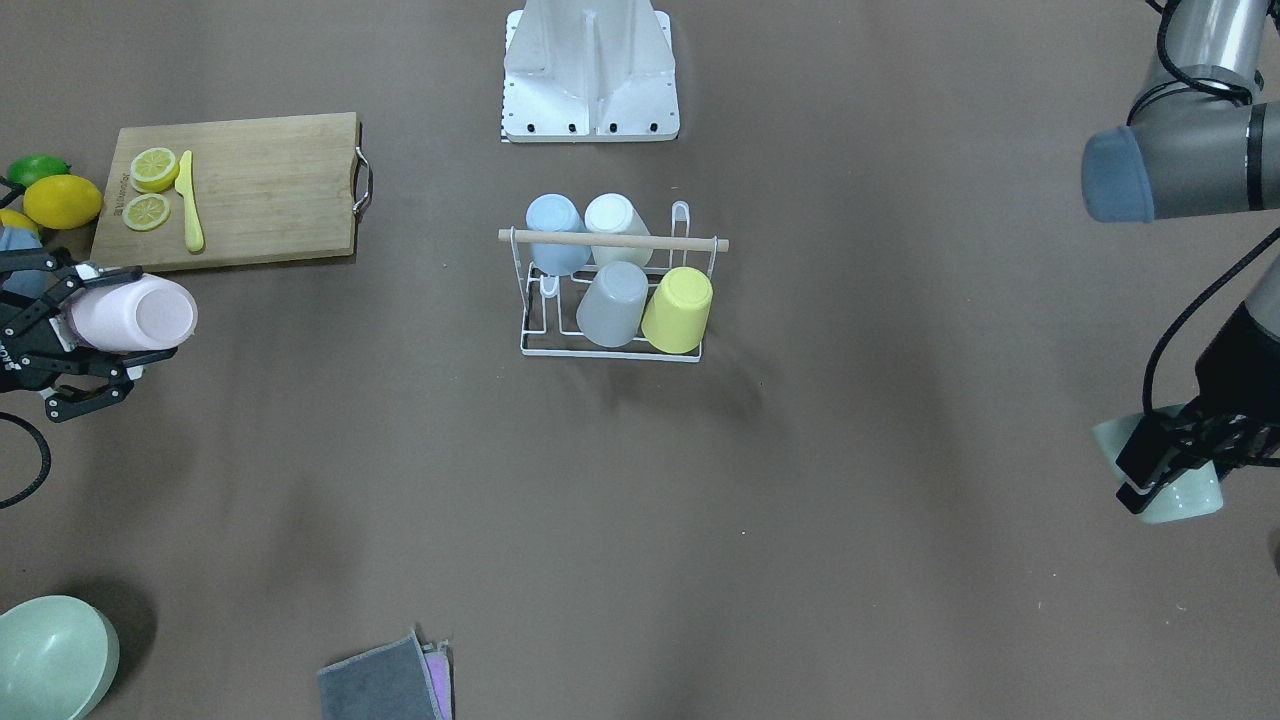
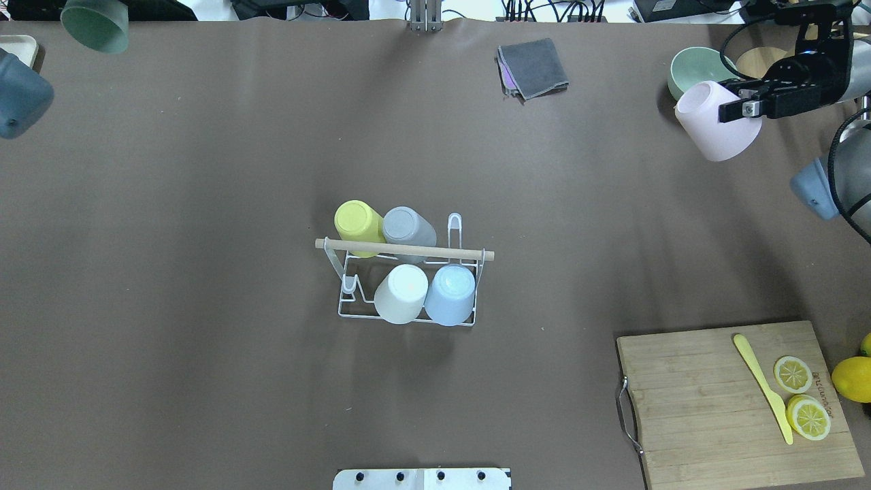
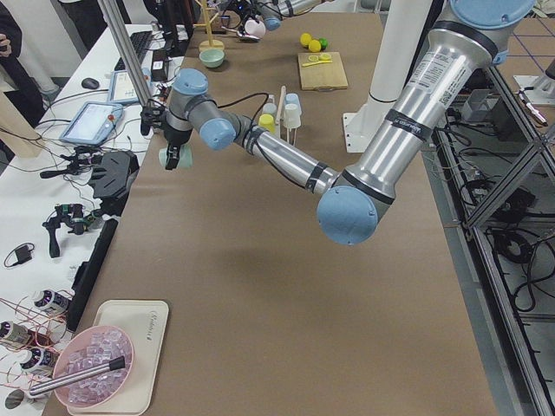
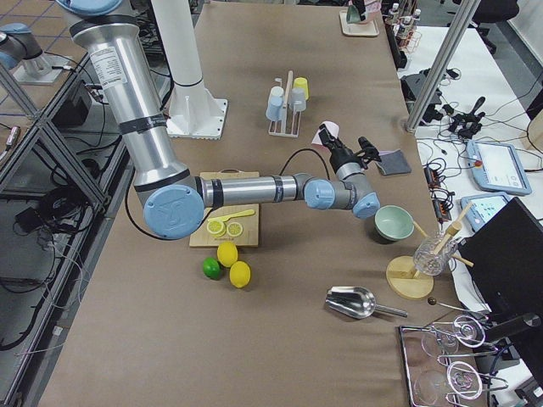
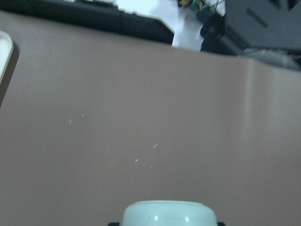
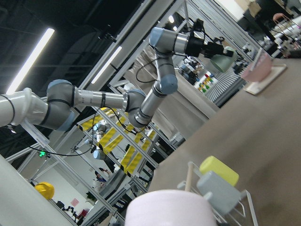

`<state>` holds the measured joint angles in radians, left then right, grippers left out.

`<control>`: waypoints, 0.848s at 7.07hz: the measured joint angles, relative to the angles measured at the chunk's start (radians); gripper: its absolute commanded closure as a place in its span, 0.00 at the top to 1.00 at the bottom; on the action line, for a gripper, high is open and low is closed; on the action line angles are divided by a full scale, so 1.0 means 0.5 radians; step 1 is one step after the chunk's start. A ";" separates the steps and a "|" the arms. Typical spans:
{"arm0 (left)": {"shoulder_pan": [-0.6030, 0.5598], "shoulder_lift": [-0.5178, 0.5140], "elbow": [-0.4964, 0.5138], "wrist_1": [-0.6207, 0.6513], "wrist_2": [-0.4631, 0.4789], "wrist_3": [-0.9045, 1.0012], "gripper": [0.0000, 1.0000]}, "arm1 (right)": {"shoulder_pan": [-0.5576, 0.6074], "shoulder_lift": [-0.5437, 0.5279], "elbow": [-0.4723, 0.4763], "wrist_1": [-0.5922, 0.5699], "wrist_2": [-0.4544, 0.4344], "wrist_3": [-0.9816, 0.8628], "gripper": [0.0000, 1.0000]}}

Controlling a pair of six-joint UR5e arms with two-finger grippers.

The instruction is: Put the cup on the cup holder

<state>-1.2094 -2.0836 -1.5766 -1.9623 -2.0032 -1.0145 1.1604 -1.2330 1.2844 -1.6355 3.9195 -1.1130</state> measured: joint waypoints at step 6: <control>0.405 0.050 -0.500 -0.548 0.666 -0.338 0.12 | -0.203 0.342 -0.145 0.036 0.539 -0.554 0.11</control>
<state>-1.0066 -2.0585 -1.8267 -2.2363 -1.6701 -1.1836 1.0590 -1.0620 1.2117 -1.6174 4.1888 -1.3898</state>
